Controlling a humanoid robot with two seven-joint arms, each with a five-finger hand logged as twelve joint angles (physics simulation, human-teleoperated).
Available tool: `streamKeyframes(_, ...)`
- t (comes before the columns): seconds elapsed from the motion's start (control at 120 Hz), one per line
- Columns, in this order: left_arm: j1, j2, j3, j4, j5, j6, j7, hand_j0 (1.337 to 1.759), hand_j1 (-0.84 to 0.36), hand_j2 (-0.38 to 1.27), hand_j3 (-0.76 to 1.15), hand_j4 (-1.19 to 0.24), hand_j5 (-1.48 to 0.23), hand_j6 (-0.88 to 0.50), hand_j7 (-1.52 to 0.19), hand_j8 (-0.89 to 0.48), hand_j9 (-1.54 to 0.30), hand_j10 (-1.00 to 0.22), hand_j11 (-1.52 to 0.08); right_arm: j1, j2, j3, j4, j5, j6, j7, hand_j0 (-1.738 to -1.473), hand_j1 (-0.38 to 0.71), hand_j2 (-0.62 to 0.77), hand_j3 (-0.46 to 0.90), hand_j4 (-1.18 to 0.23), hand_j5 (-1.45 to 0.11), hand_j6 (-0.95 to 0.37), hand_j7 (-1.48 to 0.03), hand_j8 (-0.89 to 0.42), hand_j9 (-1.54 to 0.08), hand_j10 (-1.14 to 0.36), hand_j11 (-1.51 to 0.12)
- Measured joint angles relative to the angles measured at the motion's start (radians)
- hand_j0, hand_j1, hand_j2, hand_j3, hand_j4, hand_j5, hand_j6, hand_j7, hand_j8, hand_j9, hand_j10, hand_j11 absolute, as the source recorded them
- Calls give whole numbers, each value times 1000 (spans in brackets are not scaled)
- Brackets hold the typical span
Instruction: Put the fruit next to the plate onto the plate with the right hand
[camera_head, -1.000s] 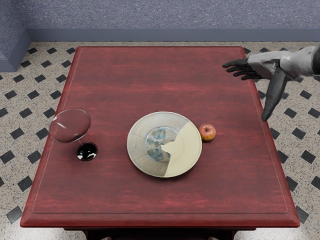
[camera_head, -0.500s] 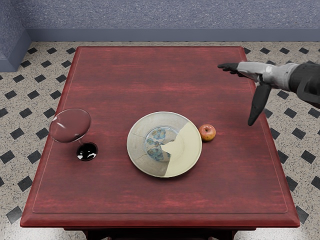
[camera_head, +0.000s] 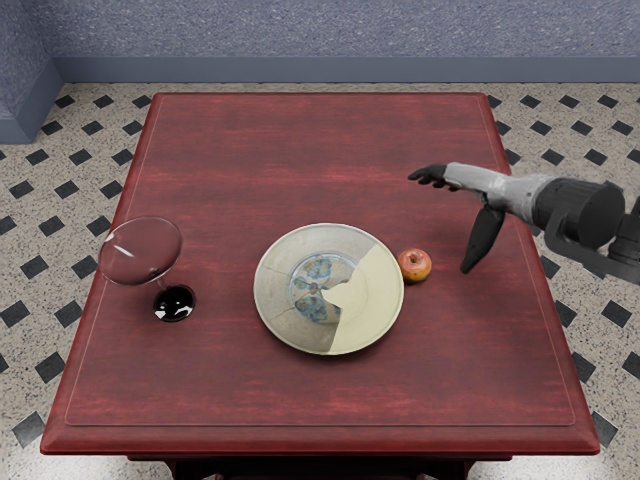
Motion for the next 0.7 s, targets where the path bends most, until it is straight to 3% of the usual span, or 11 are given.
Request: streamKeyframes(0.7, 0, 0, 0, 0, 0, 0, 0, 1658, 349, 0, 0, -1, 0, -1, 0, -1, 0, 0, 0, -105, 61, -6, 38, -114, -90, -1, -1658, -73, -44, 0, -235, -302, -237, -301, -236, -302, -234, -302)
